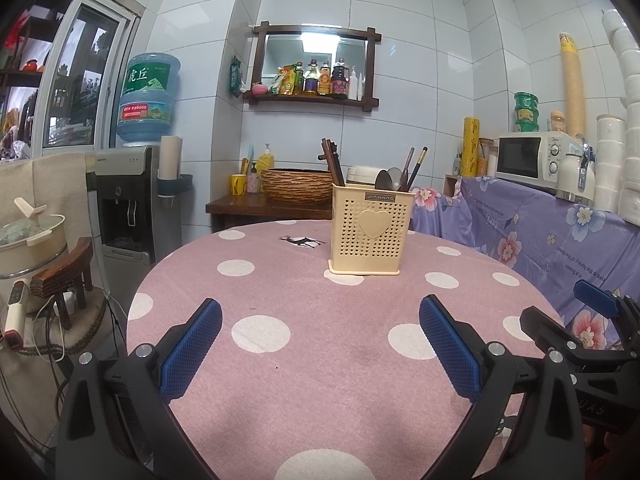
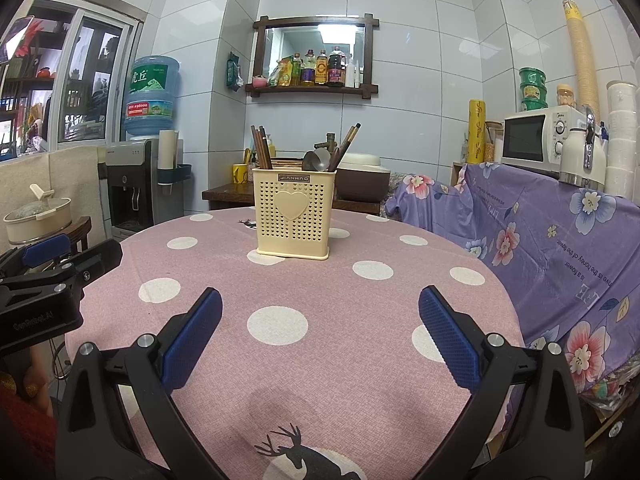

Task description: Organize utensils

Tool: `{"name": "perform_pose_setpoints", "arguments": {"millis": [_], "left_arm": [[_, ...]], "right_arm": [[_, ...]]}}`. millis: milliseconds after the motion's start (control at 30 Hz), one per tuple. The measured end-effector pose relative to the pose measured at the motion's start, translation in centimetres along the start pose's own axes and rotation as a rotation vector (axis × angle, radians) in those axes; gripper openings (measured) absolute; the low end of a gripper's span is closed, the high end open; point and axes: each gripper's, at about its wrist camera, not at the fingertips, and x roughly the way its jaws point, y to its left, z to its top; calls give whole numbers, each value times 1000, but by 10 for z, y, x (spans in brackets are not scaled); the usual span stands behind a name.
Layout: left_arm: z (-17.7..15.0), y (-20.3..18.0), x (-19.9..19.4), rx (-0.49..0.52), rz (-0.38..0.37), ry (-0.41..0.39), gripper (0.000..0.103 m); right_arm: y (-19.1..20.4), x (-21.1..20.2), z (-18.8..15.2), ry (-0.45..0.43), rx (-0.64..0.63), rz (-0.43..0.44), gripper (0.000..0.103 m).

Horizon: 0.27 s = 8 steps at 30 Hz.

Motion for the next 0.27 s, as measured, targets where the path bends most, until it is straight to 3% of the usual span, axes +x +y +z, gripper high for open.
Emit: {"name": "perform_pose_setpoints", "arguments": {"millis": [267], "left_arm": [[2, 1, 0, -8, 4, 14, 98]], "right_arm": [[0, 0, 0, 0, 0, 0, 97]]}}
